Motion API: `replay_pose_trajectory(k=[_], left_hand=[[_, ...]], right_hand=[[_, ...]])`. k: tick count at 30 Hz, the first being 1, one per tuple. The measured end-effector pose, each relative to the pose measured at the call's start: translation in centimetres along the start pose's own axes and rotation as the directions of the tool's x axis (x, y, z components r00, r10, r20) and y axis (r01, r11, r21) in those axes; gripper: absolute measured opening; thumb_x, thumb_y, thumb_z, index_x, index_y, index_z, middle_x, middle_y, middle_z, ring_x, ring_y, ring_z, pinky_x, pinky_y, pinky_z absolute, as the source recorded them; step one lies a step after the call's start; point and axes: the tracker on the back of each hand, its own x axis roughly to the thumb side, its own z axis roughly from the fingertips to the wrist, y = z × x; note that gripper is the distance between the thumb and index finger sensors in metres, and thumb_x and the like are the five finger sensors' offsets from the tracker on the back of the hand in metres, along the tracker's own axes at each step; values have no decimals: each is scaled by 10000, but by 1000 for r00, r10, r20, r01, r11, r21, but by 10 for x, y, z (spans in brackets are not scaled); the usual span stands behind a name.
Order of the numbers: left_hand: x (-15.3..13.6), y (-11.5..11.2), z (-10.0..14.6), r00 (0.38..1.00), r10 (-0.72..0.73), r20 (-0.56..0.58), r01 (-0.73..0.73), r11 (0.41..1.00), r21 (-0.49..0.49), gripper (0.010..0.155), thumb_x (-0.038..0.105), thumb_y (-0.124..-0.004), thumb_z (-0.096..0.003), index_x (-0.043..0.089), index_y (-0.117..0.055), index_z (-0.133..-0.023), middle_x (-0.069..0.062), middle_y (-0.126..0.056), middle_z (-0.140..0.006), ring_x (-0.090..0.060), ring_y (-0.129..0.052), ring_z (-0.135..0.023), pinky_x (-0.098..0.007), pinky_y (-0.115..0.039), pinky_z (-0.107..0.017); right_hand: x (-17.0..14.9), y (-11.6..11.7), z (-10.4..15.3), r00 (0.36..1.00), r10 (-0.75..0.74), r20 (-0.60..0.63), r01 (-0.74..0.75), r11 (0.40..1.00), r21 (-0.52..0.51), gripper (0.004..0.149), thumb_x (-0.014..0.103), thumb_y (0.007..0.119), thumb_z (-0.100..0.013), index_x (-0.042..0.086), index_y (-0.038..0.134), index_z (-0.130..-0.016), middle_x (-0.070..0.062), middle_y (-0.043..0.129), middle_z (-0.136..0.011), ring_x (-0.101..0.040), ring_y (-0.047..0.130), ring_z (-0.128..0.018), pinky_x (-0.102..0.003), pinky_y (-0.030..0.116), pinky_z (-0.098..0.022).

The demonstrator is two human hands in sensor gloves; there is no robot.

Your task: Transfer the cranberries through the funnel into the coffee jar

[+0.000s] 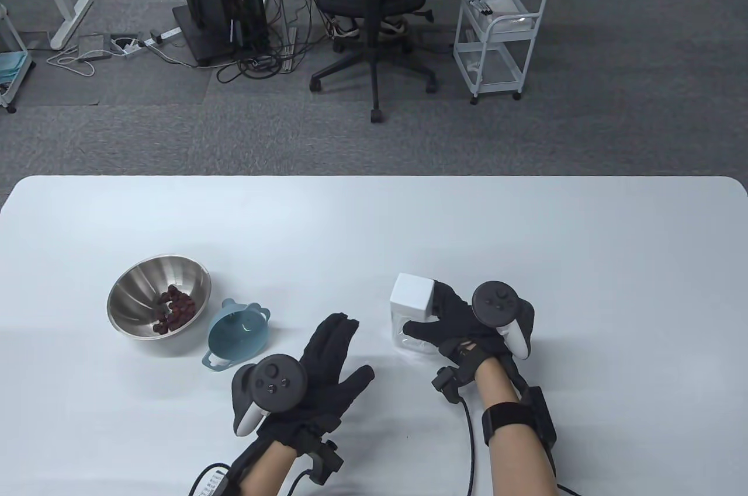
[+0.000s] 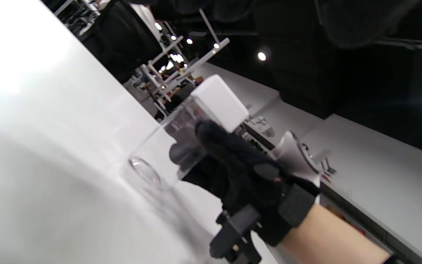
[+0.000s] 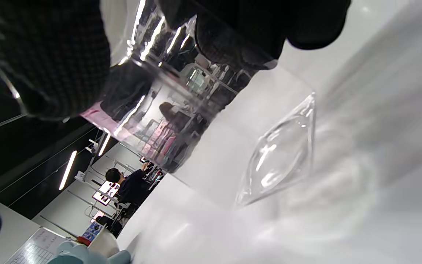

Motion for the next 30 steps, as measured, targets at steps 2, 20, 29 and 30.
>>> replay_pose_trajectory(k=[2, 20, 29, 30], left_hand=[[12, 0, -1, 998, -51, 33, 51, 999, 0, 855, 668, -612, -518, 185, -360, -1177, -169, -276, -1248, -525, -334, -1144, -669, -373, -790], [82, 1, -34, 969, -194, 153, 197, 980, -5, 873, 668, -675, -502, 235, -337, -1181, -150, -263, -1256, -510, -336, -1160, -689, -394, -790], [85, -12, -34, 976, -109, 189, 120, 992, -48, 884, 638, -712, -487, 201, -366, -1173, -194, -496, -1196, -446, -688, -1073, -672, -540, -768], [86, -13, -34, 976, -106, 192, 115, 993, -38, 880, 630, -715, -486, 190, -384, -1172, -201, -505, -1186, -445, -707, -1052, -667, -546, -766]], right_hand=[[12, -6, 9, 999, 14, 29, -14, 1000, 0, 926, 527, 998, -313, 112, 533, -998, -171, 727, -1013, -419, 844, -873, -536, 743, -600], [58, -20, 97, 984, 26, 176, -38, 997, 66, 935, 549, 960, -340, 64, 513, -1002, -189, 725, -1003, -428, 857, -853, -532, 753, -590], [61, -11, 117, 980, -1, 198, 5, 1000, -20, 928, 566, 956, -339, 60, 541, -997, -168, 765, -984, -406, 886, -835, -521, 761, -582], [60, -10, 118, 980, -7, 200, 12, 1000, -28, 928, 573, 953, -339, 56, 546, -994, -163, 773, -978, -396, 894, -829, -514, 766, -579]])
